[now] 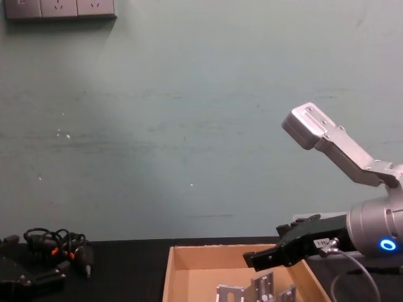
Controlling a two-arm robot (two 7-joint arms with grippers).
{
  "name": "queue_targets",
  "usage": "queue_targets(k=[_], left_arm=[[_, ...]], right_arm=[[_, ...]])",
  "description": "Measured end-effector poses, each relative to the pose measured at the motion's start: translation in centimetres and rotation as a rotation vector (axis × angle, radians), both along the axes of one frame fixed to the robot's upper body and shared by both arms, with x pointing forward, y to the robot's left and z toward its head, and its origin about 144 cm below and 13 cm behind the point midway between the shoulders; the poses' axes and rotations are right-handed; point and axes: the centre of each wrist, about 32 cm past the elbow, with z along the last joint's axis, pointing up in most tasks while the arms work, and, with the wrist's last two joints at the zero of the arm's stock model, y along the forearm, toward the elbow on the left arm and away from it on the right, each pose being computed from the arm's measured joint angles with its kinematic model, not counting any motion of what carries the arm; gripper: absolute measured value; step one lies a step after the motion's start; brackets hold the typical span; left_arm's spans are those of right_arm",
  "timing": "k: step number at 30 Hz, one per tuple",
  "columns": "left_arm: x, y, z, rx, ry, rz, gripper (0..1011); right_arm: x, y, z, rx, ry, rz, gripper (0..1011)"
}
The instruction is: Use one hand to pick up the angle iron from the table and place it into the box.
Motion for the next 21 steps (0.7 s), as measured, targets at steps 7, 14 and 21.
queue_targets(k=[7,14,21], left_arm=[[0.0,0.0,0.0,0.000,0.000,0.000,1000],[0.0,0.0,0.0,0.000,0.000,0.000,1000],[0.0,0.0,0.0,0.000,0.000,0.000,1000]], right_arm=[[-0.7,-0.2,0.4,0.002,-0.050,0.003,1002],[-2.3,-0.8,1.2,0.016,-0.124,-0.017,1002],[-4.9,-1.9,1.6,0.022,-0.256,-0.069,1002]])
